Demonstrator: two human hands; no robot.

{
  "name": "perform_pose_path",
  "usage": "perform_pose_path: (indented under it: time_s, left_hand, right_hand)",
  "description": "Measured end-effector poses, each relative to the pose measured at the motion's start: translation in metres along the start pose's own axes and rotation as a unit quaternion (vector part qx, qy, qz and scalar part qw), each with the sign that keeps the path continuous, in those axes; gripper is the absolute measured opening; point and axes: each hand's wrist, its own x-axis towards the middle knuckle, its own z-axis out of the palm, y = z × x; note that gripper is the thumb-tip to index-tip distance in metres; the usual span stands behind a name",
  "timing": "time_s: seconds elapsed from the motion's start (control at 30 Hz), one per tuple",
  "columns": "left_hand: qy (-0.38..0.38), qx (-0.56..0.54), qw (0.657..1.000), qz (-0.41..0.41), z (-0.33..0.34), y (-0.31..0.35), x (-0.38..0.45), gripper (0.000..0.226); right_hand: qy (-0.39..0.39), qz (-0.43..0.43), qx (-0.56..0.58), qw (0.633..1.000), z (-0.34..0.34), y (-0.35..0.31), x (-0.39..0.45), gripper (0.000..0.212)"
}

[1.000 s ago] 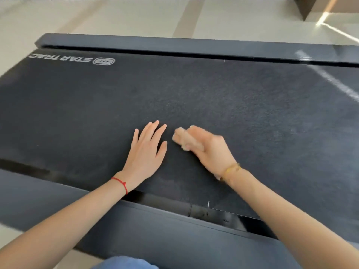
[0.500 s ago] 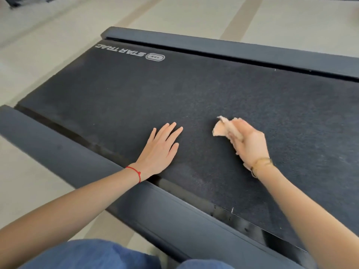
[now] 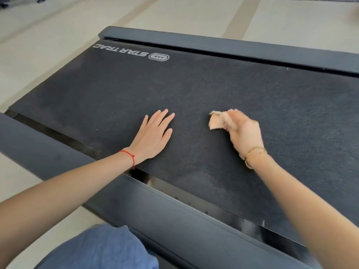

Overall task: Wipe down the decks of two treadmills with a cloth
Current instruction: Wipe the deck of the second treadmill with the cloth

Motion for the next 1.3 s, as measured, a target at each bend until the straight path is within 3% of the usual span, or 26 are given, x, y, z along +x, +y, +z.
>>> perform_pose_path:
  time_s: [0.17,0.37,0.43,0.57,0.73,0.87,0.97,1.07,1.3]
  left_hand:
    - [0.013,-0.032,0.999,0.0,-0.001,-0.048,0.014,0.054]
    - [0.016,-0.042,0.999,-0.003,-0.005,-0.107,0.029,0.054]
    - [0.013,-0.036,0.999,0.013,-0.005,-0.119,0.031,0.054]
    - [0.008,-0.029,0.999,0.033,-0.007,-0.133,0.034,0.057]
    - [0.008,-0.023,0.999,0.038,-0.01,-0.15,0.037,0.059]
    - [0.02,-0.021,0.999,0.043,-0.007,-0.152,0.035,0.058]
    - [0.034,-0.024,0.998,0.043,-0.005,-0.153,0.034,0.059]
    - [0.031,-0.027,0.998,0.044,-0.006,-0.152,0.032,0.059]
    - [0.01,-0.038,0.998,0.042,-0.015,-0.148,0.028,0.058]
  right_hand:
    - [0.022,0.071,-0.001,0.997,0.033,-0.031,0.043,0.017]
    - [-0.041,-0.066,0.06,0.995,0.085,-0.094,0.01,0.011]
    - [-0.047,-0.076,0.054,0.995,0.094,-0.097,0.009,0.006]
    - [0.016,-0.004,0.032,0.999,0.088,-0.088,0.047,0.024]
    - [0.05,0.081,0.006,0.995,0.096,-0.099,0.073,0.014]
    - [0.045,-0.008,0.042,0.998,0.111,-0.13,0.026,0.017]
    - [0.025,-0.066,0.077,0.995,0.131,-0.157,-0.014,0.03]
    - [-0.008,-0.038,0.069,0.997,0.141,-0.17,-0.037,0.043]
    - [-0.044,-0.041,0.028,0.998,0.128,-0.19,-0.043,0.041]
